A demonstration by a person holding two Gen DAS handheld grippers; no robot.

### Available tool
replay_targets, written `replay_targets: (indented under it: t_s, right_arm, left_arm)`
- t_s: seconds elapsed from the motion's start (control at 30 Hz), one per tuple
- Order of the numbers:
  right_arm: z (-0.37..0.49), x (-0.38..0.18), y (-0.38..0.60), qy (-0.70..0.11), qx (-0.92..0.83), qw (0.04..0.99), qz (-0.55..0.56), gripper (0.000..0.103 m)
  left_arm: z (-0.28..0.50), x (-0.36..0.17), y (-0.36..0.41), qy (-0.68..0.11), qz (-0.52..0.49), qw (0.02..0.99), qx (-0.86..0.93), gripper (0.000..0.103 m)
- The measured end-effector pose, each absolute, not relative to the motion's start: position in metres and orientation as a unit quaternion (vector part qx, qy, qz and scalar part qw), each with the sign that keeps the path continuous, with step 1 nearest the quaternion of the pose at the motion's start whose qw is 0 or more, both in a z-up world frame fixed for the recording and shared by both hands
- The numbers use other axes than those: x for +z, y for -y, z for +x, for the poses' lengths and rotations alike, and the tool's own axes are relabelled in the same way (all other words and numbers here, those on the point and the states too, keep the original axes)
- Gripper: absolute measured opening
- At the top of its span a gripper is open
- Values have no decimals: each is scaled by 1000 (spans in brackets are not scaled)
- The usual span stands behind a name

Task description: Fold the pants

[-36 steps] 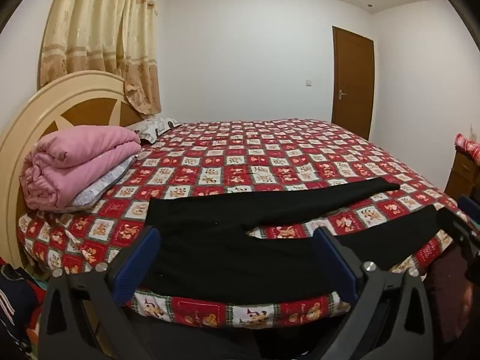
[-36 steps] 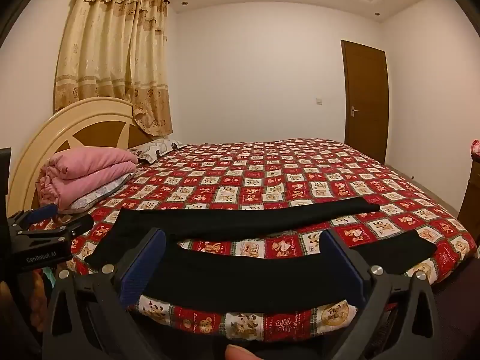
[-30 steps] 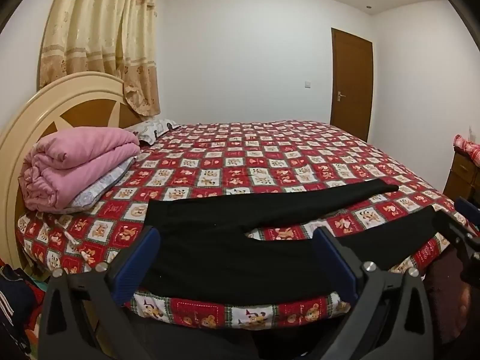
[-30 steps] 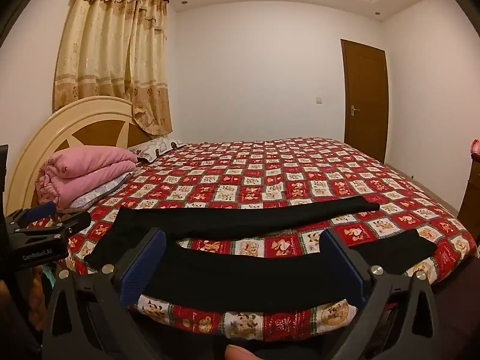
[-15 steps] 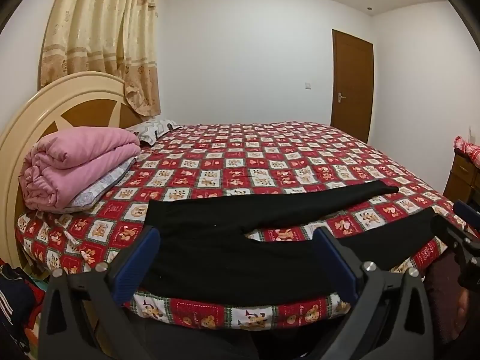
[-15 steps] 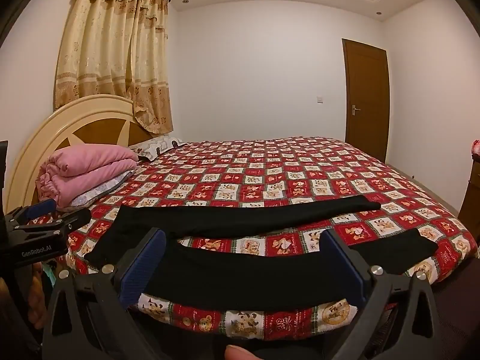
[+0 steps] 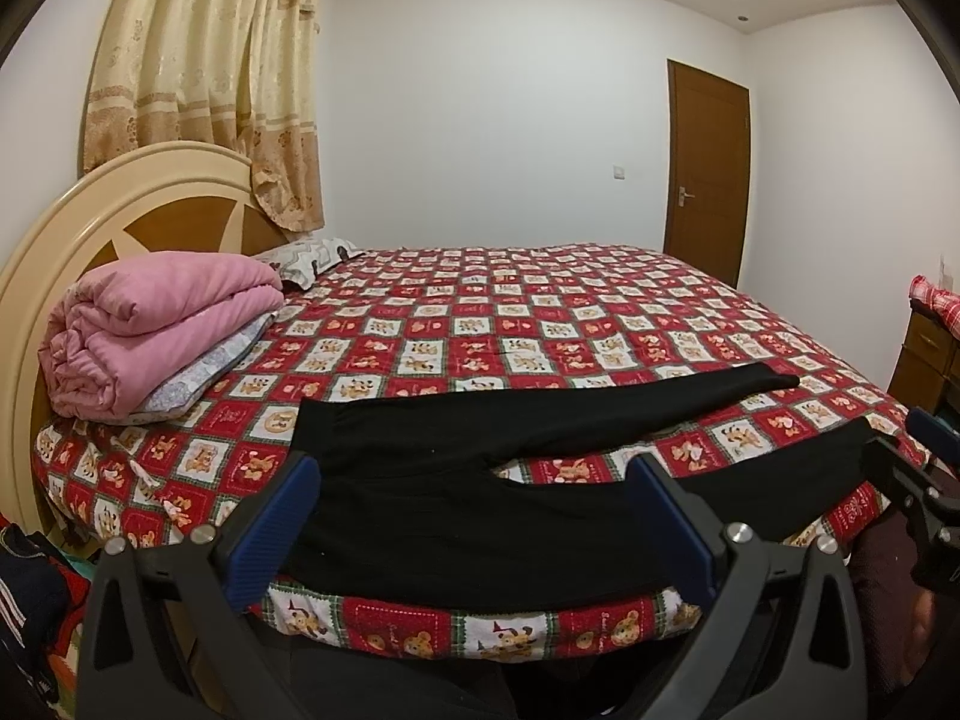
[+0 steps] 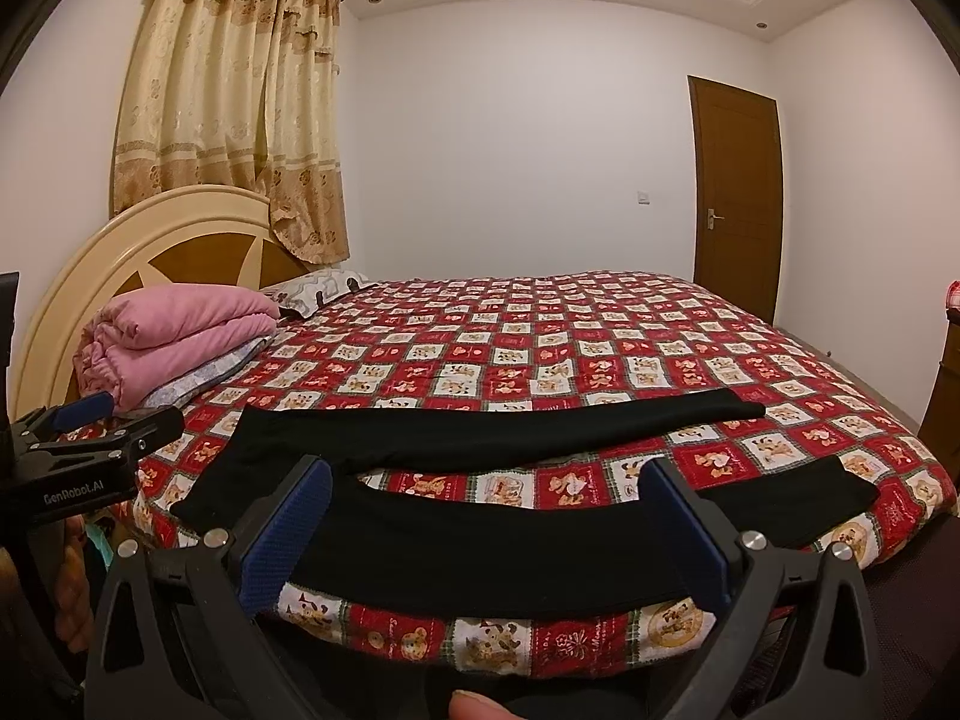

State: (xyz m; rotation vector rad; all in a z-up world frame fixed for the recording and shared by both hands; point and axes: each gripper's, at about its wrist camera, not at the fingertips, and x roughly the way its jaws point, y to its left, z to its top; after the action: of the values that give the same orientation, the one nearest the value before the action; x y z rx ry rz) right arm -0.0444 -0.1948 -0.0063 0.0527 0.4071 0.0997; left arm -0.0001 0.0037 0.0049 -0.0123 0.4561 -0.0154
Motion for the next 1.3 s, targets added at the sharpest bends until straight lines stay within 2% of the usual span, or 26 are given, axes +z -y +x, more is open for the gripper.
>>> replay_targets:
  t_s: [1.3]
  right_arm:
    - [-43, -10, 192, -212, 56, 975, 22, 102]
  left_arm:
    - [-1, 5, -6, -224, -4, 975, -7, 103]
